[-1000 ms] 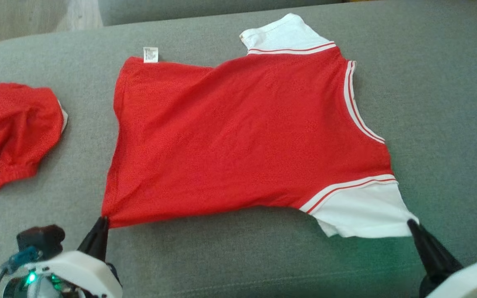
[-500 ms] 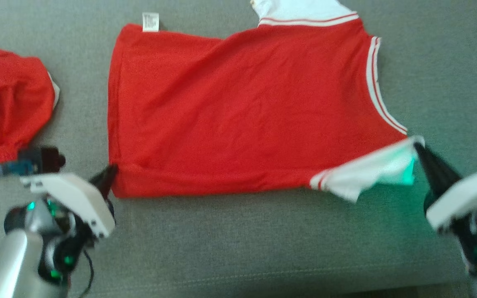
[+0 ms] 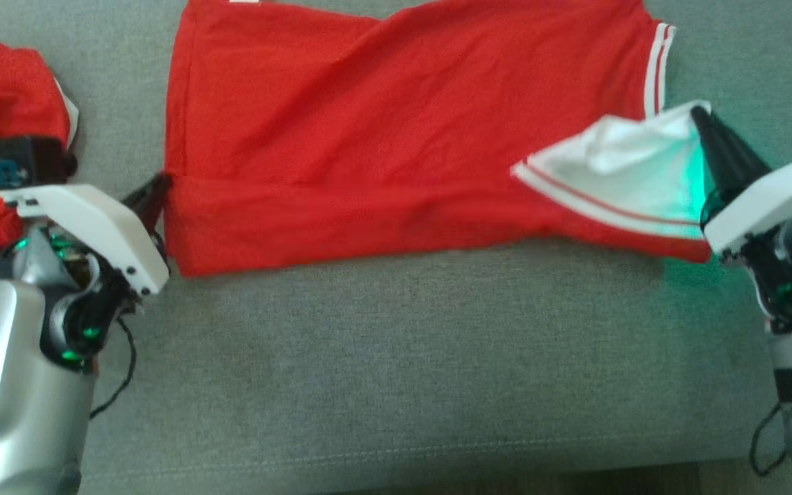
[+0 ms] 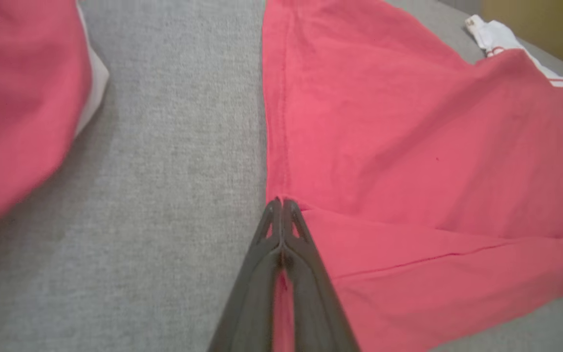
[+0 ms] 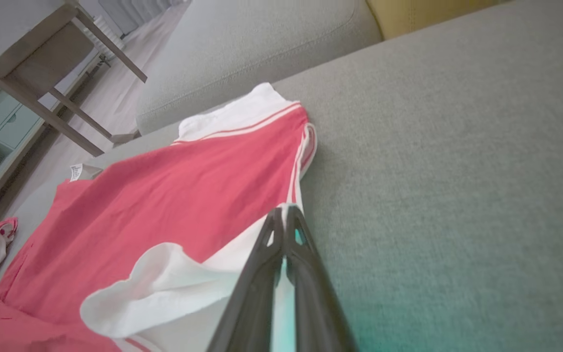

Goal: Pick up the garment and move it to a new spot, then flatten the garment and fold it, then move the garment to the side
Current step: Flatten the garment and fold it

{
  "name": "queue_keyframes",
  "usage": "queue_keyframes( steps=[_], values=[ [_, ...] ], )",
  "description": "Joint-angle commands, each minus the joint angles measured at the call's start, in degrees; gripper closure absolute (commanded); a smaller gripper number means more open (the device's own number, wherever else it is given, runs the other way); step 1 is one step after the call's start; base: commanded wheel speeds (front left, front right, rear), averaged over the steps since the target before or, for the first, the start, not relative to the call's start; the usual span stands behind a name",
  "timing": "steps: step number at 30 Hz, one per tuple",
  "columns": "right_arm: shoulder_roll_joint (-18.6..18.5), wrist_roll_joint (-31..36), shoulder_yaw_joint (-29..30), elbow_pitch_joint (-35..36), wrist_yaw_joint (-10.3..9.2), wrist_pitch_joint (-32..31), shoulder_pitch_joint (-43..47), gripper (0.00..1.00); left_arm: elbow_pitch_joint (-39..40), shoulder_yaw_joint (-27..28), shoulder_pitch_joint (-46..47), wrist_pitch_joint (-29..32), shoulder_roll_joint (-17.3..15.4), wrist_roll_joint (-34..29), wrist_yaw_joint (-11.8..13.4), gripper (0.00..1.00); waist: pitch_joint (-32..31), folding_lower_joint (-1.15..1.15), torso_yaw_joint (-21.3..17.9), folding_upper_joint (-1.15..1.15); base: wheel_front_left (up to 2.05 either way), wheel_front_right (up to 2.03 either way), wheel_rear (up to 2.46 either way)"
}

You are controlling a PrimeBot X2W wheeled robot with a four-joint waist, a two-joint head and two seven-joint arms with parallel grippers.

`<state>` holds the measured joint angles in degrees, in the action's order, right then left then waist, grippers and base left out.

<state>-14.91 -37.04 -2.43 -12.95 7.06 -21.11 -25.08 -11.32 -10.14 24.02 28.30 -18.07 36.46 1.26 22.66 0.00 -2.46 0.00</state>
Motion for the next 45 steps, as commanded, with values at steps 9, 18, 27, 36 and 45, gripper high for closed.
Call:
queue_keyframes(
  steps=[9,18,27,36,45],
  values=[
    [-3.51,-3.82,-7.84,-2.84,0.43,12.31,-4.59,0.0,-3.73,2.46,3.96,-8.38,0.14,-0.86,-1.96,0.0,1.44,0.0,0.44,0.0,0.0,0.0,0.0],
    [-4.82,9.83,-8.71,-1.46,0.43,32.7,0.14,0.0,-1.1,2.32,-0.17,-32.44,3.55,-10.64,2.77,0.0,-0.27,0.0,0.66,0.0,0.0,0.0,0.0],
    [0.23,18.41,-3.57,7.13,0.43,34.9,11.87,0.0,5.41,0.27,-8.94,-42.28,6.62,-17.36,7.98,0.0,-3.93,0.0,0.02,0.0,0.0,0.0,0.0],
    [3.94,20.63,-1.54,12.31,0.43,31.45,19.62,0.0,7.93,-0.44,-16.85,-43.03,8.02,-18.25,9.29,0.0,-6.39,0.0,-0.39,0.0,0.0,0.0,0.0],
    [5.5,21.52,-0.67,14.31,0.43,29.48,22.57,0.0,7.37,-1.35,-18.59,-43.15,7.6,-19.0,8.94,0.0,-7.02,0.0,-0.32,0.0,0.0,0.0,0.0]
  ],
)
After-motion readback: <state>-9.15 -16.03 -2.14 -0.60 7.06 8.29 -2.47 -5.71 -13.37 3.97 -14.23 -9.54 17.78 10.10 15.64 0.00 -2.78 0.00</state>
